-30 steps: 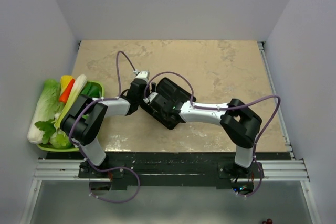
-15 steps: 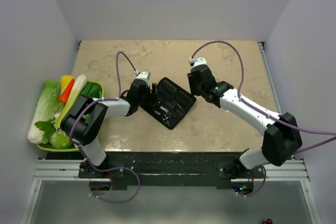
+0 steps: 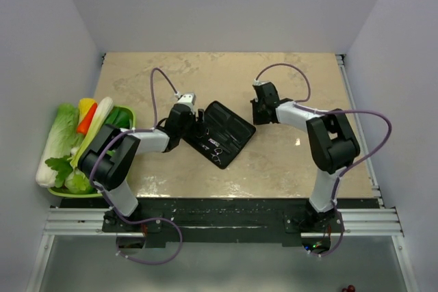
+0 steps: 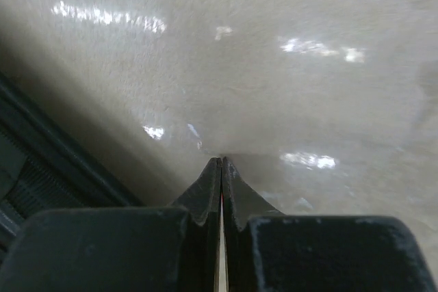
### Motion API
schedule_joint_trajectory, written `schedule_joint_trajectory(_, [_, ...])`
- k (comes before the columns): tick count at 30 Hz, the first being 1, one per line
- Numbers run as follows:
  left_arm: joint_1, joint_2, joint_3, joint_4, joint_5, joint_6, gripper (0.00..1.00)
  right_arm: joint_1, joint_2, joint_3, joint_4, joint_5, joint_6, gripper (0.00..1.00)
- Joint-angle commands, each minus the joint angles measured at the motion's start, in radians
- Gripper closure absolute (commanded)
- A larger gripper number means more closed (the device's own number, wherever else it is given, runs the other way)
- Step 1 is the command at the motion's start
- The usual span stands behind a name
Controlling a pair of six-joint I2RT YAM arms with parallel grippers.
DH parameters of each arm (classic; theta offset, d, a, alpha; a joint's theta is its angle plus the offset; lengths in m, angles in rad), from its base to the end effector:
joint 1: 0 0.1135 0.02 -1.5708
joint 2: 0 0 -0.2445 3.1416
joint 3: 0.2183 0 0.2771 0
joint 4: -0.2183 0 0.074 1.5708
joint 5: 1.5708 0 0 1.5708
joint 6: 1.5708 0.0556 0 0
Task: Sort the hair-cutting tools
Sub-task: Close the hairdressing tool bag at the center of the board.
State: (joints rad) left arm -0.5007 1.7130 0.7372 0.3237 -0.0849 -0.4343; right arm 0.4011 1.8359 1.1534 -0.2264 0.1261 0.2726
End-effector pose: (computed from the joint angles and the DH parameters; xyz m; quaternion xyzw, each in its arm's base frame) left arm 0.3170 -0.1681 0.0866 0.0109 0.8957 -0.1657 0.4126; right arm 0.3813 0.1541 0.1235 -0.0402 0.9432 0.0509 0.3258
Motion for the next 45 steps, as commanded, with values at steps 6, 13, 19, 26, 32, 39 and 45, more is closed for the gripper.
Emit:
schedule_joint_trajectory(6, [-0.013,0.051,-0.062,-0.190,0.071,-0.046,0.22,0.005,0.097,0.072,0.044,-0.261,-0.073,1.00])
schedule_joint_trajectory(13, [-0.015,0.053,-0.061,-0.190,0.076,-0.047,0.22,0.005,0.043,0.017,0.052,-0.430,-0.084,1.00])
schedule_joint_trajectory(19, [-0.015,0.054,-0.061,-0.192,0.074,-0.047,0.22,0.005,-0.015,-0.009,0.035,-0.526,-0.095,1.00])
schedule_joint_trajectory(26, [-0.015,0.059,-0.059,-0.195,0.070,-0.049,0.22,0.005,-0.110,-0.040,0.028,-0.637,-0.078,1.00])
schedule_joint_trajectory(32, [-0.013,0.040,-0.059,-0.199,0.066,-0.052,0.23,0.042,-0.158,-0.052,0.025,-0.680,-0.058,1.00])
schedule_joint_trajectory(39, [-0.013,-0.197,-0.097,-0.267,0.077,-0.092,0.21,0.111,-0.150,-0.049,0.025,-0.652,-0.050,1.00])
schedule_joint_trajectory(45, [-0.021,-0.556,-0.151,-0.414,0.077,-0.202,0.17,0.153,-0.152,-0.037,0.030,-0.629,-0.050,1.00])
